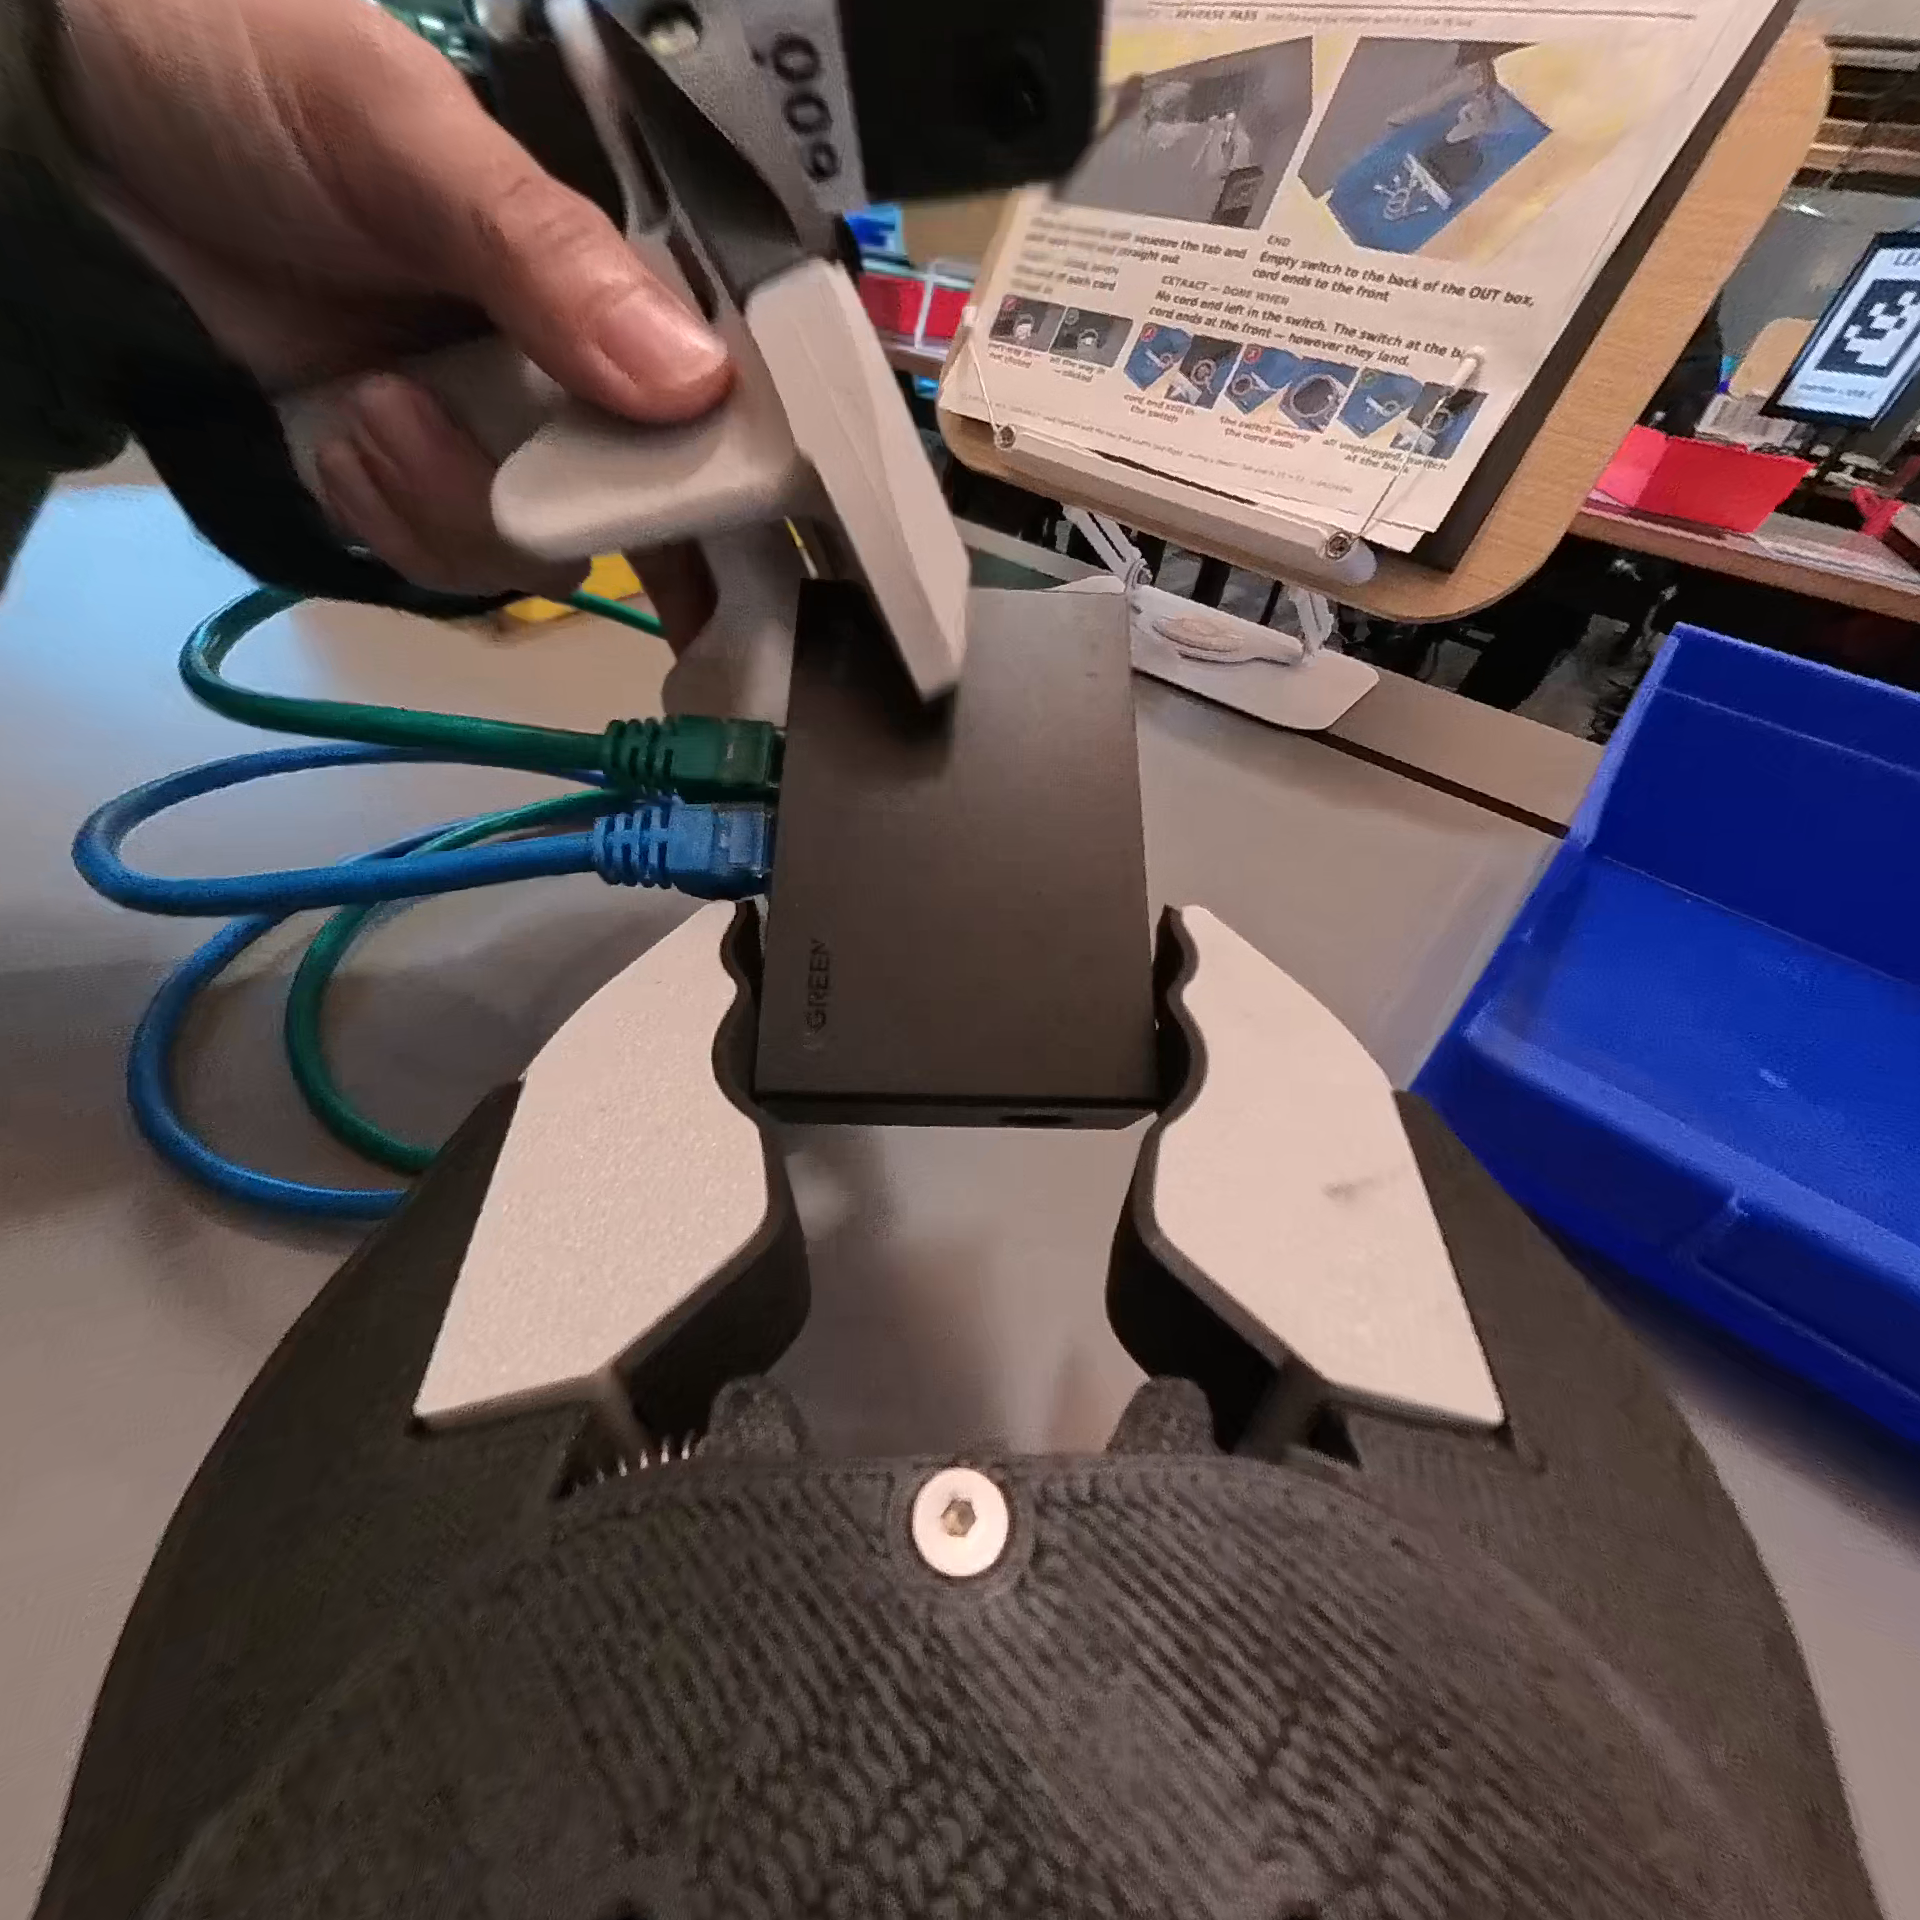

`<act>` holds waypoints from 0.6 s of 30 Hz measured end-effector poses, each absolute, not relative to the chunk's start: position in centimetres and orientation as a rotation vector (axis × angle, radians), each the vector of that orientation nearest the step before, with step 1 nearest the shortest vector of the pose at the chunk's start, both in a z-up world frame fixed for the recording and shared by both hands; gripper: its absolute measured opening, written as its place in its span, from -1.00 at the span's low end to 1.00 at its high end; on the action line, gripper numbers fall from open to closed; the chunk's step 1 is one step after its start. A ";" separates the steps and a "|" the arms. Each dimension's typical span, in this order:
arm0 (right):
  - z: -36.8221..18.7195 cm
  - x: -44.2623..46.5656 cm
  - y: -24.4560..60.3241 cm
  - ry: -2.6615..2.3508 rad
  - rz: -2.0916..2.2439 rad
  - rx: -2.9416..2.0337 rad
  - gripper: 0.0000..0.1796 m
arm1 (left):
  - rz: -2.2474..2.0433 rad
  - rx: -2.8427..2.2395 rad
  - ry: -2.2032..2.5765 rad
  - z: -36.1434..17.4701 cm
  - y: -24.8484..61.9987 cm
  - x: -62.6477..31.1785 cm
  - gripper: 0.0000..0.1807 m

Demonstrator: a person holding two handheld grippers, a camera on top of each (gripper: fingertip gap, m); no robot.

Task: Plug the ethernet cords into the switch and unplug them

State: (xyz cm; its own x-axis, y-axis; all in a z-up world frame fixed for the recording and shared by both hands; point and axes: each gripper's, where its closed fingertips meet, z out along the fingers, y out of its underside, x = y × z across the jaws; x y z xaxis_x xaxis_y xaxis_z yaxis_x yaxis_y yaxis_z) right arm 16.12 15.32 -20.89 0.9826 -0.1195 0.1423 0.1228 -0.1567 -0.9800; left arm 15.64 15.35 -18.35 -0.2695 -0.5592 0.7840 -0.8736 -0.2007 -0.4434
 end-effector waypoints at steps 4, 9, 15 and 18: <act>-20.5 17.0 15.0 0.070 -0.188 -1.689 -0.18 | 1.605 1.783 -2.111 -15.8 17.8 15.6 -0.57; -20.7 18.0 15.0 0.140 -0.208 -1.703 -0.18 | 1.382 1.737 -2.843 -15.8 17.6 12.9 -0.66; -20.9 18.1 14.8 0.218 -0.144 -1.709 -0.18 | 1.229 1.817 -3.085 -17.7 16.3 12.1 -0.78; -20.9 18.1 14.8 0.220 -0.140 -1.704 -0.18 | 1.249 1.851 -3.112 -18.2 16.1 12.2 -0.91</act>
